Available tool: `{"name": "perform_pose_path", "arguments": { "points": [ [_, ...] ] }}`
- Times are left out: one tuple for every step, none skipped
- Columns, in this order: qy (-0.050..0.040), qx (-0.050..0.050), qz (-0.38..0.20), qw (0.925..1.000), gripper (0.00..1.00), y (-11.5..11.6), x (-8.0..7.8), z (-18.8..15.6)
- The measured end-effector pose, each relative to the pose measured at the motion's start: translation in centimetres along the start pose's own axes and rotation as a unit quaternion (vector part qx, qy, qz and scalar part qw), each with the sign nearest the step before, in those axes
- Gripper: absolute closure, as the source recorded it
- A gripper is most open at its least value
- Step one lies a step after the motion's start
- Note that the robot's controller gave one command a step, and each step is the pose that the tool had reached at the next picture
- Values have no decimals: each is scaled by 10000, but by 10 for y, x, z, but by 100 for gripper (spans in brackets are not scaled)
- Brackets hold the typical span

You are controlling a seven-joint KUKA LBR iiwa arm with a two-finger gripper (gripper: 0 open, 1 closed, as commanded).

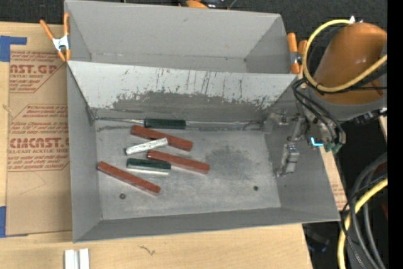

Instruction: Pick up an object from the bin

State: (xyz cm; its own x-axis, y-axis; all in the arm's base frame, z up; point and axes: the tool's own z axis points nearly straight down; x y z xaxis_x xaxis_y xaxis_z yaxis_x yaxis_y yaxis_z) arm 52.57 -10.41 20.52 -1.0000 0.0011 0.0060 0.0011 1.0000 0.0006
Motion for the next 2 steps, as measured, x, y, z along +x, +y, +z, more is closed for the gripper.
{"name": "perform_pose_path", "arguments": {
  "points": [
    [-12, -14, -1006, 9949, 0, 108, 7, 72],
    [-49, -8, -1284, 9917, 0, 163, -28, 137]
  ]
}}
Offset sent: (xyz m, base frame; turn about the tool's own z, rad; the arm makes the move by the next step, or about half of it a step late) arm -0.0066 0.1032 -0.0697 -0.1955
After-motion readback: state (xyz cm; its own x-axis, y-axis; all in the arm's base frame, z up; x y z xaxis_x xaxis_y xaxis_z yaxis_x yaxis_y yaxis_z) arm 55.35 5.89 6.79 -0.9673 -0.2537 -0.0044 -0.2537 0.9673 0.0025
